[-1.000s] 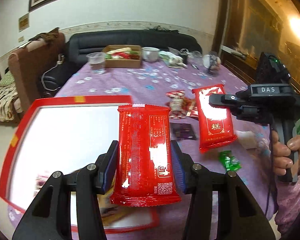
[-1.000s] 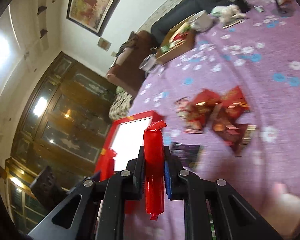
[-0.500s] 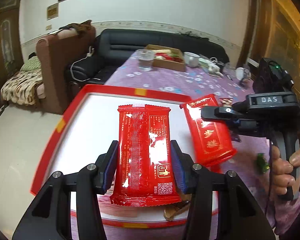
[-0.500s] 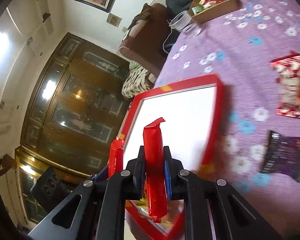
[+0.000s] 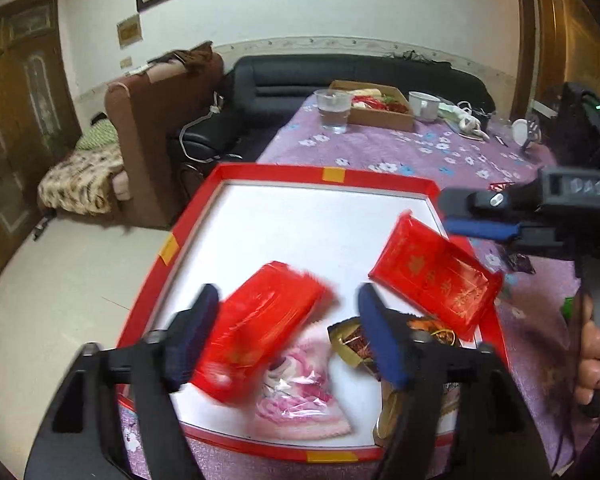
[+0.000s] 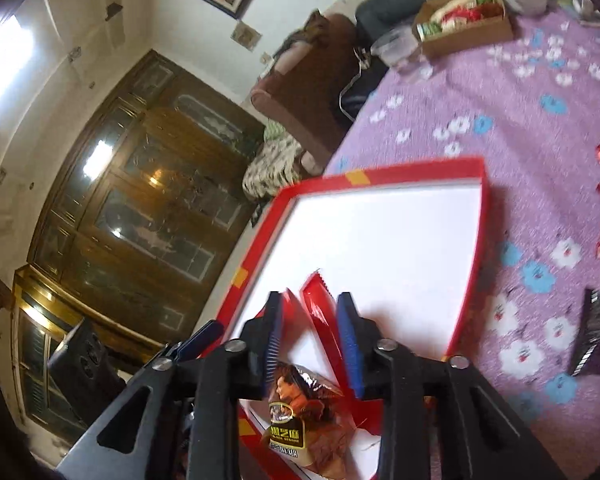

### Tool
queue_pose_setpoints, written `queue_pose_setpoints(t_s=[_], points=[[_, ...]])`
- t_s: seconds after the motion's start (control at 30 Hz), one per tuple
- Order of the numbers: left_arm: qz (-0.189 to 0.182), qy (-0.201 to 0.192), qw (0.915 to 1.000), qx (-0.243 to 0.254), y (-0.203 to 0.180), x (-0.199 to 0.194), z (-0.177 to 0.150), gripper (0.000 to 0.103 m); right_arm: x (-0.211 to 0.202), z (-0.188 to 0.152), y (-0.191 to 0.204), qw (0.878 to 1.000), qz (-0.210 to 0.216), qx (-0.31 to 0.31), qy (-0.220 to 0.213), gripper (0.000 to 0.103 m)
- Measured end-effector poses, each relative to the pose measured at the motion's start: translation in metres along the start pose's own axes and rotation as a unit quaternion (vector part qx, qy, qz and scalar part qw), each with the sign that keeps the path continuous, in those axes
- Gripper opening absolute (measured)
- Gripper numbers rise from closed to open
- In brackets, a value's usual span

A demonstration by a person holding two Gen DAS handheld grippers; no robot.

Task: Organize snacks
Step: 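Carry both red packets over the tray and release them inside, then grasp the white pink-edged packet with the right tool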

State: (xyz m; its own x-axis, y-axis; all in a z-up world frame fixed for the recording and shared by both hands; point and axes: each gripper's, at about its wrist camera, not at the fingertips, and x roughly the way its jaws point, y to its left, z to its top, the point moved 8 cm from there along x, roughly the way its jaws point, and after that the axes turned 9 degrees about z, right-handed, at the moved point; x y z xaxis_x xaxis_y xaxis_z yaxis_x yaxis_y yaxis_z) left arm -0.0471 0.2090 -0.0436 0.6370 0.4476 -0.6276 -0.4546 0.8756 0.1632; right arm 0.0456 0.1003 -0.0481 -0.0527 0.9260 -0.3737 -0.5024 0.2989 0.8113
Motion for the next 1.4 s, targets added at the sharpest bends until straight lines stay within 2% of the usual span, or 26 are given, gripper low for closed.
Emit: queue_pose_setpoints(t_s=[0.17,0.3,0.97,1.4], points=[[0.009,-0.003,0.9999,0.013,-0.012,-0.007,0.001,0.077,-0.037,0.009,0.0,0.999,-0.004,-0.021,-0.048,0.049],[0.015,-0.005,0.9995,0.028,-0.026,-0.012,0.003,0.077,-0.062,0.011,-0.009,0.997,-0.006,-0.012,-0.072,0.056],[0.029,-0.031,0.9952,0.089,-0.078,-0.045,0.015,0.077,-0.2,0.013,-0.068,0.982,-0.039,0.037,-0.179,0.064],[0.032,-0.042,0.9913,0.12,-0.11,-0.055,0.021,0.077,-0.257,0.017,-0.085,0.971,-0.049,0.05,-0.228,0.065]])
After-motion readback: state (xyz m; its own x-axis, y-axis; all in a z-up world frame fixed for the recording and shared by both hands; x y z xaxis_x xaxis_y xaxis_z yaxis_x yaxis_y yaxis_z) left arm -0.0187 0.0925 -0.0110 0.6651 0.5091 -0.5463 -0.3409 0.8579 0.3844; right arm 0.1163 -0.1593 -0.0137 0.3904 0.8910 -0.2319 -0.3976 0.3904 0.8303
